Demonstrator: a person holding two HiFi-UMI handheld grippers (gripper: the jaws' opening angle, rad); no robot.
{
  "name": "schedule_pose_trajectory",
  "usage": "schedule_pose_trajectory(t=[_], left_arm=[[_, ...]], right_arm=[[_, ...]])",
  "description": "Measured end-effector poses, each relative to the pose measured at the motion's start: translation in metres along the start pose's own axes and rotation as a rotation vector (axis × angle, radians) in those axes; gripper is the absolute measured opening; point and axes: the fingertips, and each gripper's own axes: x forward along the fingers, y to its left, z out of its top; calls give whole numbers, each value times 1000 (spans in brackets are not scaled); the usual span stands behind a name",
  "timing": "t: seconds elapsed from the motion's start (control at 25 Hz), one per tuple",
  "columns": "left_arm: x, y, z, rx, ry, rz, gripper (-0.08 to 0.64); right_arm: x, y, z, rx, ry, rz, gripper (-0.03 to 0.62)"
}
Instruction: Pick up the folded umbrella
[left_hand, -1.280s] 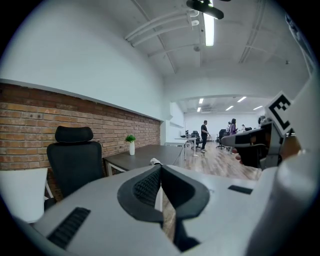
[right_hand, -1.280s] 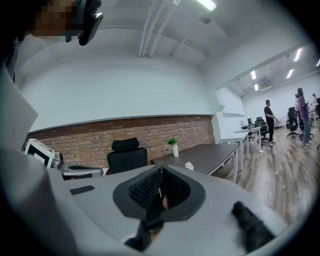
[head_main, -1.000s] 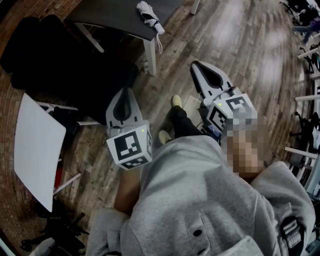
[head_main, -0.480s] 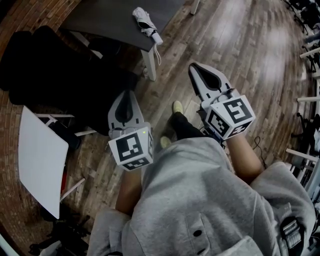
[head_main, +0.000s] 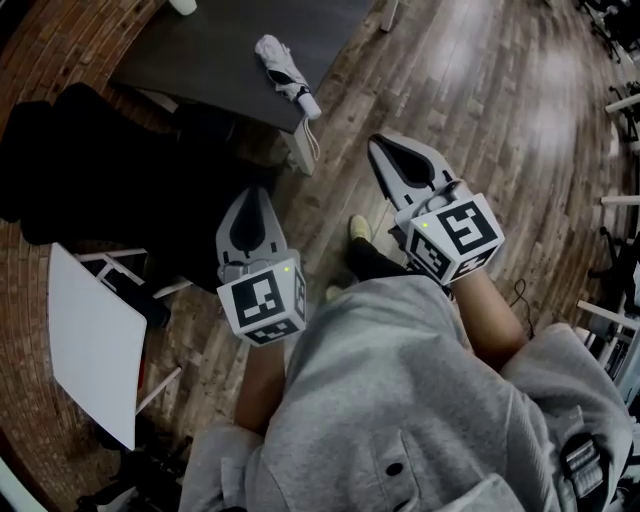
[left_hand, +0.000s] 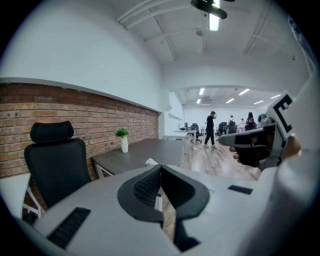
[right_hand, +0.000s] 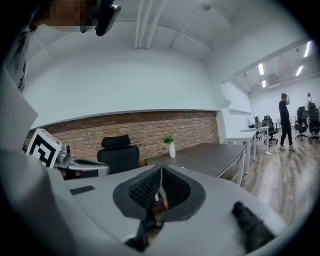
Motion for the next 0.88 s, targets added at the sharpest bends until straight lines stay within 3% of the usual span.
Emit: schedule_pose_trajectory(t=[0.88], left_arm=[[86, -15, 27, 9, 37, 85, 14]], right_arm=[[67, -73, 14, 7, 24, 110, 25]])
